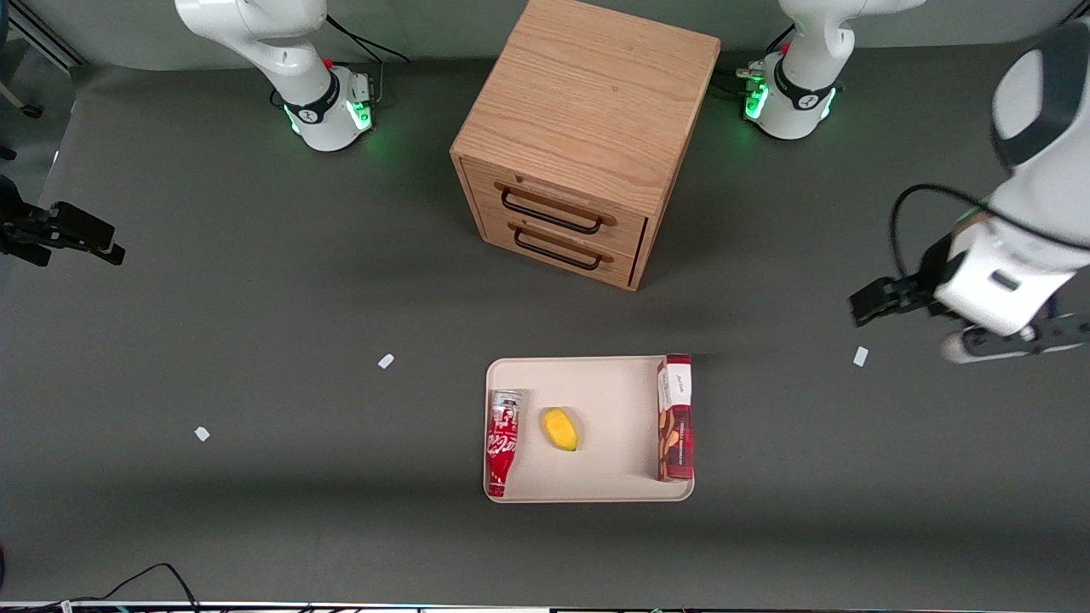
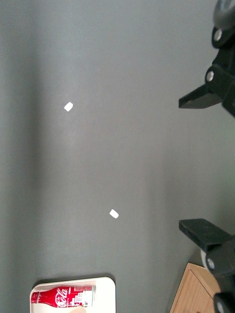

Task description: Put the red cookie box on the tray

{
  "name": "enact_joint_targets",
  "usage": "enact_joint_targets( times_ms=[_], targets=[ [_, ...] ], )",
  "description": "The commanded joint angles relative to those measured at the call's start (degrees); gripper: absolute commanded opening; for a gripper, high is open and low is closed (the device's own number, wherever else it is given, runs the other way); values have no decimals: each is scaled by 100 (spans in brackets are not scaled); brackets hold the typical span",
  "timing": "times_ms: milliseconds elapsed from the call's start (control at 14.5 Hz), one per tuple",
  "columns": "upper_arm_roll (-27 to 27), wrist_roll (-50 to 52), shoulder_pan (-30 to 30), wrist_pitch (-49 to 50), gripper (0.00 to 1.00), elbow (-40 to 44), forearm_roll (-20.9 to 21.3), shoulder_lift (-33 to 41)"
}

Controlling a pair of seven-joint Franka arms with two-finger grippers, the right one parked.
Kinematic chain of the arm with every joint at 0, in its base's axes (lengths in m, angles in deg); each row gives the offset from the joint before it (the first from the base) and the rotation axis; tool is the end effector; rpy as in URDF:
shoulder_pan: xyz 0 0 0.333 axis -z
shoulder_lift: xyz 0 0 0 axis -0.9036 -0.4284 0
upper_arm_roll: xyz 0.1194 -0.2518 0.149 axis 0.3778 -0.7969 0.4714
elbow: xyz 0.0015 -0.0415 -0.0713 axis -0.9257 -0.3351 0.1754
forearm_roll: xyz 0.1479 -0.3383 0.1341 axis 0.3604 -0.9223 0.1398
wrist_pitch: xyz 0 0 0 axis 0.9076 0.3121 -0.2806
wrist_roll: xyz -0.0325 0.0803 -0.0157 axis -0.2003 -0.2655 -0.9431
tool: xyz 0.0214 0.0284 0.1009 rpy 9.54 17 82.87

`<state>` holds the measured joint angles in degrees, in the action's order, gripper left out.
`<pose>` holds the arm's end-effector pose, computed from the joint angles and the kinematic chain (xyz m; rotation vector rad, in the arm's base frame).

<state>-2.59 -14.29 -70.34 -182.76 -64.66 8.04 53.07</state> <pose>0.6033 -0.0743 0.5862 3.1252 0.1769 0.0370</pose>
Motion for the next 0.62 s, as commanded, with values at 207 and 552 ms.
enact_joint_targets(
  times_ms=[207, 552],
  targets=[
    [-18, -854, -527, 385, 100, -1043, -116, 1345],
    [-18, -978, -554, 589, 100, -1026, -125, 1426]
  ],
)
